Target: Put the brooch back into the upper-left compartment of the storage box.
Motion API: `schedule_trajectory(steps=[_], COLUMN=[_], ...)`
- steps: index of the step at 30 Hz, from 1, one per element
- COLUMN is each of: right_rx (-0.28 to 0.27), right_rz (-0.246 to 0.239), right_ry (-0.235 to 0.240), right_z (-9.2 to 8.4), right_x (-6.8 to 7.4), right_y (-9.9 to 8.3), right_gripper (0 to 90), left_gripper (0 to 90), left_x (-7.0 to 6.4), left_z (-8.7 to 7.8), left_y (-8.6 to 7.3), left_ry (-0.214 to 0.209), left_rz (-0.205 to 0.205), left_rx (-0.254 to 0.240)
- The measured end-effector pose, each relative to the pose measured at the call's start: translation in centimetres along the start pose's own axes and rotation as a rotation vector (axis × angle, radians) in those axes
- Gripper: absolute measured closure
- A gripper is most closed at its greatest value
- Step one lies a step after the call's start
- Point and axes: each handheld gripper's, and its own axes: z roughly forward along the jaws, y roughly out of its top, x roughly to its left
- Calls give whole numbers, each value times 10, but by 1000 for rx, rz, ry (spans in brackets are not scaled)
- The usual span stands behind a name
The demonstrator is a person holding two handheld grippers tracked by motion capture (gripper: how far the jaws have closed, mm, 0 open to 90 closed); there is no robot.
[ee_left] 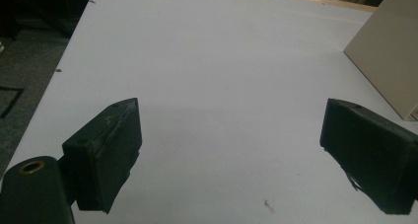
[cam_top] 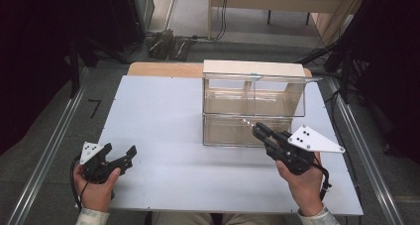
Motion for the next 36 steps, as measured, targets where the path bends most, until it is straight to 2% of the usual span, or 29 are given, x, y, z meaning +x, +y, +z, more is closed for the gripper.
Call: schedule_trajectory(steps=[17, 36], right_rx=[-25, -21], right_rz=[-6, 23], right_ry=[1, -8], right_z=[10, 32], right_x=[-3, -11], right_y=[11, 16], right_gripper=[779, 778], left_gripper=[94, 94], left_x=[0, 0], left_z=[0, -1], left_y=[0, 0], left_ry=[-1, -4], left_rz=[0, 0], left_rx=[0, 0])
